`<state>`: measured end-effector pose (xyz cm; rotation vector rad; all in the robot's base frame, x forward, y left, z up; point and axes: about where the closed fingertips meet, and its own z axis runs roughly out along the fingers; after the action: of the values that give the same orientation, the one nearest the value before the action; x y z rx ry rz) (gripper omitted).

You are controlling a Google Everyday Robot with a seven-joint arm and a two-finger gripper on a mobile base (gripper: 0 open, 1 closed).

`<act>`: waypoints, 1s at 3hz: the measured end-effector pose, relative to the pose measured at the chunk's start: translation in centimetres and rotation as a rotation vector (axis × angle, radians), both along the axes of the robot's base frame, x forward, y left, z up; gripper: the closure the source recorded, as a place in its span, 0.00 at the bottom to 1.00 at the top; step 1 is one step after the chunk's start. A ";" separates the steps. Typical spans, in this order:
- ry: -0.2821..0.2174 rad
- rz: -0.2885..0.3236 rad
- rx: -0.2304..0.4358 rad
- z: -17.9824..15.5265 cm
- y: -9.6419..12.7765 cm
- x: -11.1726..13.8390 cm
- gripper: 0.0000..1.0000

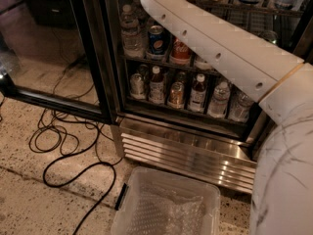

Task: Pick coke can from top shelf of fridge

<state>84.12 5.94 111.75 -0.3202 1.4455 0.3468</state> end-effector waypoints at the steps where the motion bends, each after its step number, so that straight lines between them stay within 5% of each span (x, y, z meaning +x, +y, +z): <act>1: 0.019 0.002 0.013 -0.1 0.0 -1.1 1.00; 3: 0.167 -0.045 0.050 -2.7 -0.7 -7.0 1.00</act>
Offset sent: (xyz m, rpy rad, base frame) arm -0.0882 0.0044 -0.0340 0.0697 0.1634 -0.0239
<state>77.13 5.27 109.05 -0.2219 1.6031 0.3797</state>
